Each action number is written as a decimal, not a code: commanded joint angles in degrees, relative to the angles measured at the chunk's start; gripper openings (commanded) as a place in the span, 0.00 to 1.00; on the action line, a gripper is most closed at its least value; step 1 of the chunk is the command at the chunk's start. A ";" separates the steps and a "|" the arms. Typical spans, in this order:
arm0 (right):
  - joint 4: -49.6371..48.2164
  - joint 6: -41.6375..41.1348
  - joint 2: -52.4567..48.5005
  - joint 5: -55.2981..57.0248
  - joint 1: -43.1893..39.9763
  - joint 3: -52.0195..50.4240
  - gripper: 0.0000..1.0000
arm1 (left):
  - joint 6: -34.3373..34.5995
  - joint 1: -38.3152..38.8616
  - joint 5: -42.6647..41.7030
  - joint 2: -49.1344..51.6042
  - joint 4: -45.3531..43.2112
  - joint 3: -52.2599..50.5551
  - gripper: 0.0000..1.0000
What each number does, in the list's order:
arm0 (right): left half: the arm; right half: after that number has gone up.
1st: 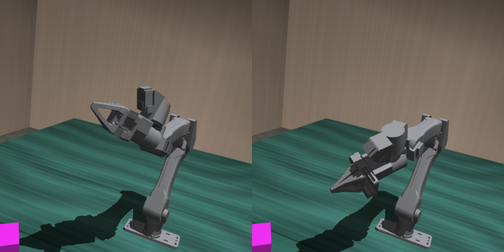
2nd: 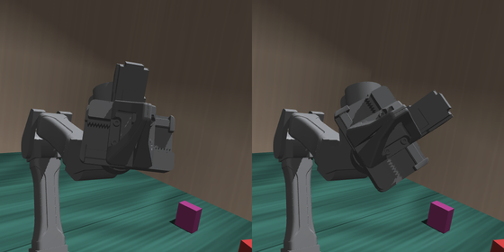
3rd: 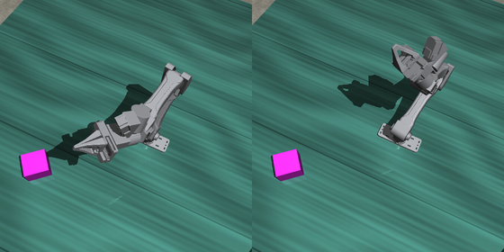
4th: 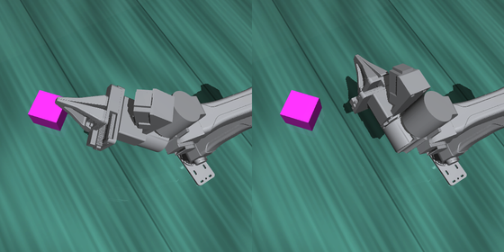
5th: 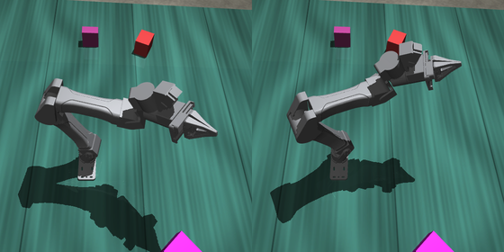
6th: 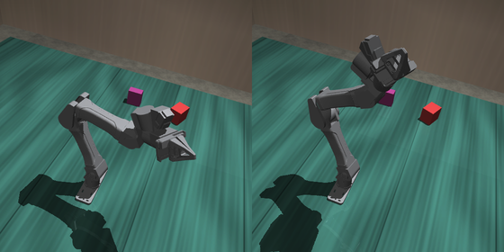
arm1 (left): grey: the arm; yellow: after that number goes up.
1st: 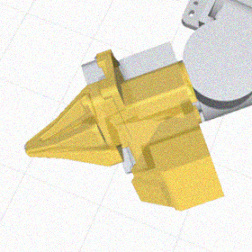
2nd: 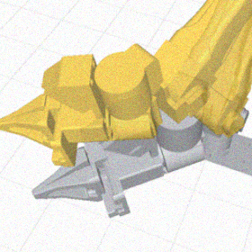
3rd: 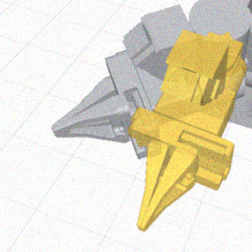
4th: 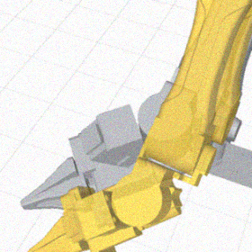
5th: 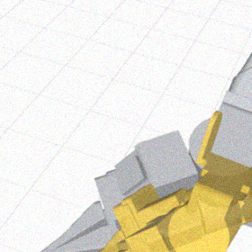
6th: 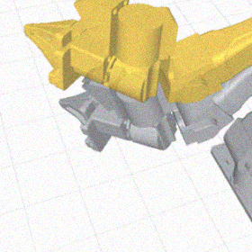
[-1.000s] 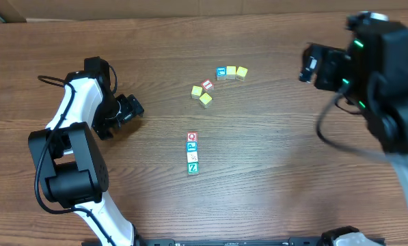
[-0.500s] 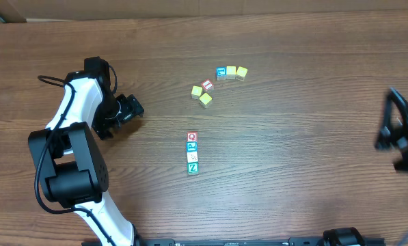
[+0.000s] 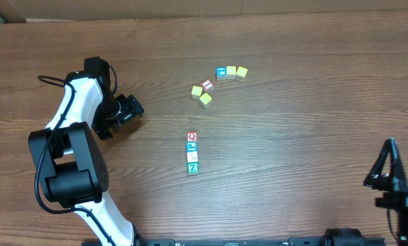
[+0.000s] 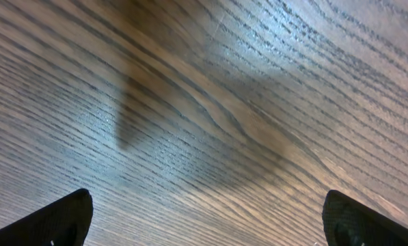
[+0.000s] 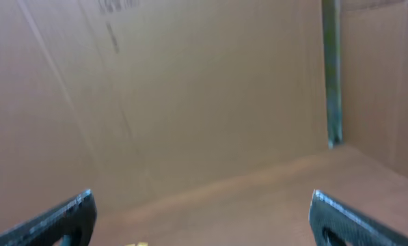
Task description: Flip 4 blocks
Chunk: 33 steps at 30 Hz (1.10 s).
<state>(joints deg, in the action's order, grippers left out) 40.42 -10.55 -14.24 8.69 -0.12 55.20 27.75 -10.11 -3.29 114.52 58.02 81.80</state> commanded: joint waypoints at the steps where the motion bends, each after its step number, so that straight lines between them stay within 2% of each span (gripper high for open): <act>1: -6.16 0.33 6.23 -2.43 -1.07 -9.44 1.00 | 0.15 0.42 0.52 -0.31 -0.04 0.55 1.00; 7: -24.48 0.33 13.94 -7.13 -1.88 -26.05 1.00 | 0.15 0.42 0.50 -0.31 -0.04 0.55 1.00; 16: -55.52 0.28 14.03 -9.94 -1.88 -43.10 1.00 | 0.15 0.42 0.50 -0.31 -0.04 0.55 1.00; 19: -61.86 0.28 14.03 -9.92 -1.88 -48.09 1.00 | 0.15 0.42 0.52 -0.31 -0.04 0.55 1.00; 26: -63.28 0.11 14.08 -10.97 -1.81 -54.82 1.00 | 0.15 0.42 0.52 -0.31 -0.04 0.55 1.00; 33: -49.42 0.48 14.08 -11.30 -1.84 -54.77 1.00 | 0.15 0.42 0.52 -0.31 -0.04 0.55 1.00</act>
<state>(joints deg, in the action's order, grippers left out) -10.41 -10.48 -0.69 -2.24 -1.80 1.06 27.75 -10.11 -3.14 114.52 58.02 81.80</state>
